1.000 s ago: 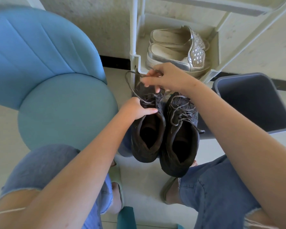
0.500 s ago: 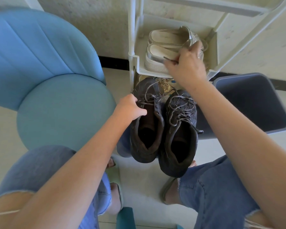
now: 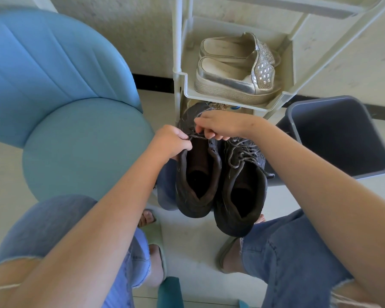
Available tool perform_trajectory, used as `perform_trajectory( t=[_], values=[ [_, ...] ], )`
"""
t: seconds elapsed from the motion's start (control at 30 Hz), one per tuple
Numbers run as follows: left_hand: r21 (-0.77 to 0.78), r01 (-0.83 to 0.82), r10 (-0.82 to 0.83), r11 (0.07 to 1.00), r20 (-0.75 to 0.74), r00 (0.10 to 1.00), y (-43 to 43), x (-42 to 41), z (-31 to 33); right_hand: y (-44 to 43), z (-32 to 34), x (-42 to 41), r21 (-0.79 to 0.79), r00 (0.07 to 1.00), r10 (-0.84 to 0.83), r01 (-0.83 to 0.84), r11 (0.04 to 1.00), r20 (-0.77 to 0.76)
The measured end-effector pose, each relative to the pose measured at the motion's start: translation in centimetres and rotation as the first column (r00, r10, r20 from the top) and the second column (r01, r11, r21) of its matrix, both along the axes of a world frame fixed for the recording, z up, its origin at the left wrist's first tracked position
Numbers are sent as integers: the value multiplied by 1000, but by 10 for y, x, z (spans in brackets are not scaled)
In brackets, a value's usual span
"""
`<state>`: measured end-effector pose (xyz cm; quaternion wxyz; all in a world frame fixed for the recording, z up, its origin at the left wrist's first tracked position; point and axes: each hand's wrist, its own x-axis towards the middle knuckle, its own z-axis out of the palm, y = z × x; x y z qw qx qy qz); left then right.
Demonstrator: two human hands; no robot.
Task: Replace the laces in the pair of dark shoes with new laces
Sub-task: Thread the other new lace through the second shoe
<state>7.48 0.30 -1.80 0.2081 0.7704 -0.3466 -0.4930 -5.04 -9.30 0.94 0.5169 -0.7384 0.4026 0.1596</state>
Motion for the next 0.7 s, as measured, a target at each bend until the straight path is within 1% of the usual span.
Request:
perform_trajectory(
  t=[0.13,0.17,0.3,0.43,0.57,0.63,0.7],
  values=[
    [7,-59,59,998,-54,997,0,1,1,4,-3,-1,14,996,80,-80,997,-40],
    [15,-67,68,998,-75,995,1,2,1,7,-5,-2,-10,996,78,-78,997,-43],
    [54,-100,106,994,-127,986,-1,3,4,17,-20,0,-217,1000,-16,12,976,-15],
    [87,-122,134,989,-142,981,-3,2,8,19,-32,5,-323,995,-95,83,943,-22],
    [121,-141,161,983,-180,970,-5,1,9,21,-40,7,-373,985,-170,159,914,3],
    [127,-143,165,982,-189,968,-5,1,9,20,-40,6,-352,979,-201,196,915,23],
    [130,-144,167,981,-188,968,-5,0,8,20,-39,4,-337,979,-200,198,921,29]
  ],
)
